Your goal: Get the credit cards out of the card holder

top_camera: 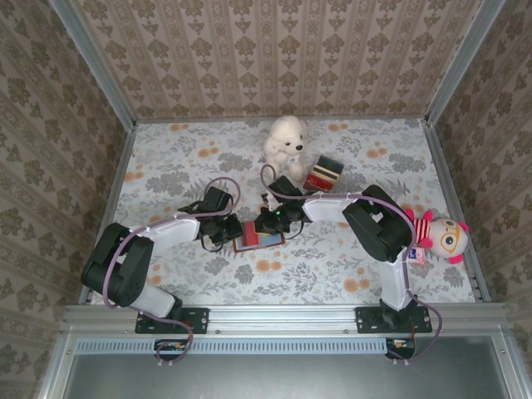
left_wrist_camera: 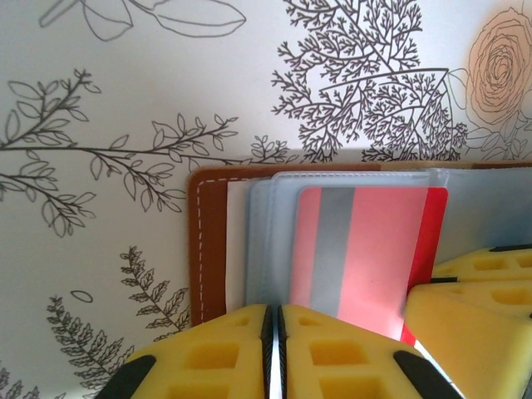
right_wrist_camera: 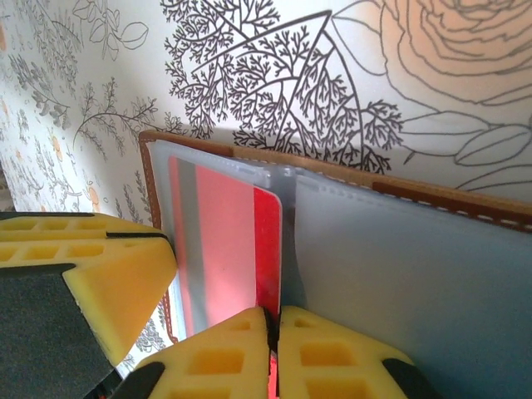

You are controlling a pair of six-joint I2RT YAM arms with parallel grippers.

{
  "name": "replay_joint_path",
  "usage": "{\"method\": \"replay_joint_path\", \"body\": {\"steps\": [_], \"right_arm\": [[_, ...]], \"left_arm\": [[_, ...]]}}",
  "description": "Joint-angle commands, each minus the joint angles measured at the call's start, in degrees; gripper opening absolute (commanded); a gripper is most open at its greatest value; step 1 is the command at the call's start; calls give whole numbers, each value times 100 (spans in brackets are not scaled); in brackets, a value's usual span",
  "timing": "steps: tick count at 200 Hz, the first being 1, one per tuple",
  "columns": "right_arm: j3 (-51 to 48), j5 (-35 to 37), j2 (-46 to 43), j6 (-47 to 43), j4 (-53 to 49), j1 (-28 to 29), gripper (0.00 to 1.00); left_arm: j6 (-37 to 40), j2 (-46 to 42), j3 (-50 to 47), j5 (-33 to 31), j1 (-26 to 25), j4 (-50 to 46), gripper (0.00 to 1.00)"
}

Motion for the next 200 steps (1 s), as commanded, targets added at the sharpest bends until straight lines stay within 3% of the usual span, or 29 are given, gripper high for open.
{"method": "replay_joint_path", "body": {"steps": [1, 59, 98, 150, 181, 200], "right_arm": [[-223, 171, -180, 29, 18, -71, 5], [-365, 369, -650, -503, -569, -438, 0], [-634, 127, -1097, -622, -344, -576, 0], [-783, -355, -1745, -555, -24, -672, 0], [-1061, -1011, -2040, -199, 791, -852, 0], [-1204, -1437, -2141, 130, 1383, -993, 0]], "left_arm": [[116, 103, 46, -46, 29, -212, 13], [169, 34, 4, 34, 119, -243, 14], [169, -54, 106, 261, 179, -219, 18], [134, -485, 450, 770, 298, -45, 42], [70, -900, 553, 1301, 408, 308, 63], [48, -1124, 586, 1610, 435, 512, 72]]}}
